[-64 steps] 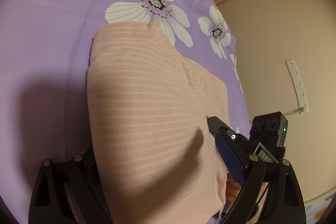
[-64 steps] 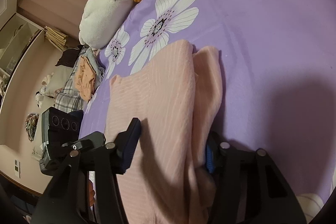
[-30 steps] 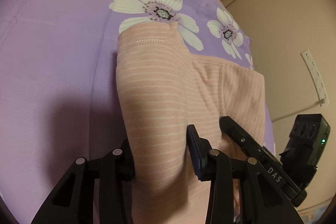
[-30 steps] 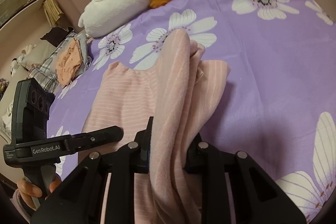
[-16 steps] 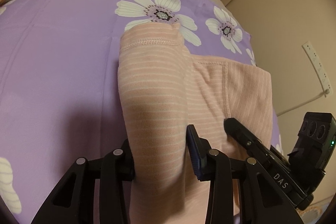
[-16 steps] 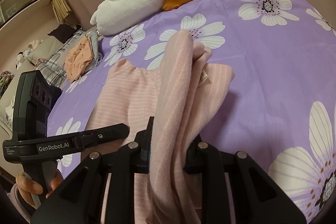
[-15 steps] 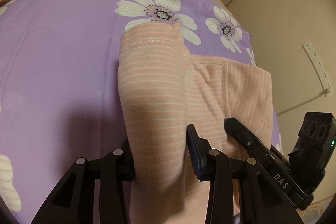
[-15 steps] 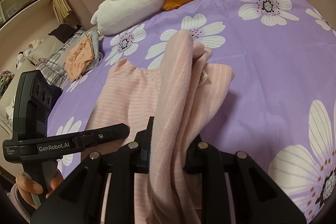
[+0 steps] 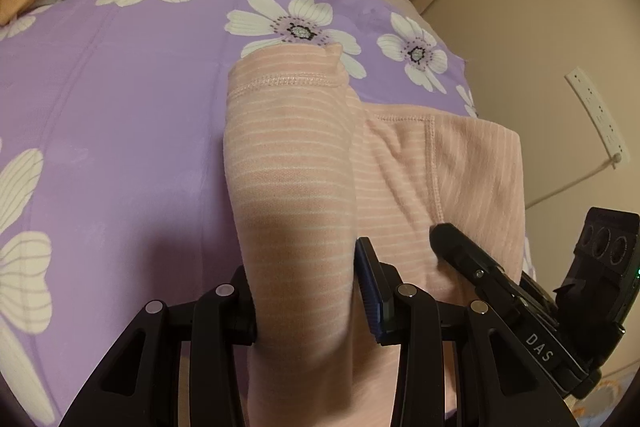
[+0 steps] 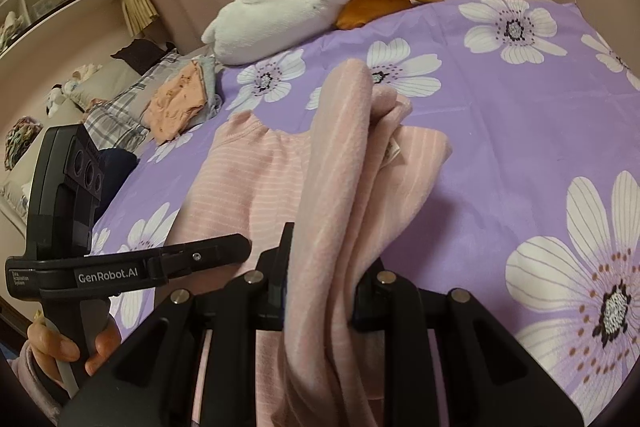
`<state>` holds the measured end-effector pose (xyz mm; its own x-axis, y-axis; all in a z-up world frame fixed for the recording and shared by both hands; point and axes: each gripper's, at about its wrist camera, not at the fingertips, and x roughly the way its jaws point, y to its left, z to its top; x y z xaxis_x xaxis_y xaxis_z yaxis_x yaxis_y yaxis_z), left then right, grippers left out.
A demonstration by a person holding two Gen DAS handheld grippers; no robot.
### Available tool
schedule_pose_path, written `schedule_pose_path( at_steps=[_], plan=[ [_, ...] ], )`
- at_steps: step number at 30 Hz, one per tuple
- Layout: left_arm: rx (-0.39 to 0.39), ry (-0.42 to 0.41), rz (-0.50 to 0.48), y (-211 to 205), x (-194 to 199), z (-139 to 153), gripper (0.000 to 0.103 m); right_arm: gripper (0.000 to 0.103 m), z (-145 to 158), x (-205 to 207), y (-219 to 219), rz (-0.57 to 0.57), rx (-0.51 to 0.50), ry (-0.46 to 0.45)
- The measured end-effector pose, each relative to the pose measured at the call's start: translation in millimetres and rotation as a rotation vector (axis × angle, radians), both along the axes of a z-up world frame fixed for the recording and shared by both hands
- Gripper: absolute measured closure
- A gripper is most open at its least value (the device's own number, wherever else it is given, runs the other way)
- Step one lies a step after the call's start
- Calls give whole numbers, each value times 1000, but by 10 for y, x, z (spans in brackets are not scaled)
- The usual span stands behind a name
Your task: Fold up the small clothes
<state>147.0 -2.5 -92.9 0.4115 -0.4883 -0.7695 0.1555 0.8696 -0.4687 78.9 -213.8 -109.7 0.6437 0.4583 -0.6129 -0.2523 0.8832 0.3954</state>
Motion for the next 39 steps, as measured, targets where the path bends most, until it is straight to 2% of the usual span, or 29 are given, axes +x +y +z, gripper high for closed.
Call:
schedule_pose_path(
  at_steps=[20, 39],
  plan=[
    [19, -60, 27, 188, -553, 342, 65, 81, 331, -561, 188, 54, -26, -84],
    [19, -112, 71, 455, -822, 537, 65, 81, 546, -770, 421, 118, -44, -139]
  ],
)
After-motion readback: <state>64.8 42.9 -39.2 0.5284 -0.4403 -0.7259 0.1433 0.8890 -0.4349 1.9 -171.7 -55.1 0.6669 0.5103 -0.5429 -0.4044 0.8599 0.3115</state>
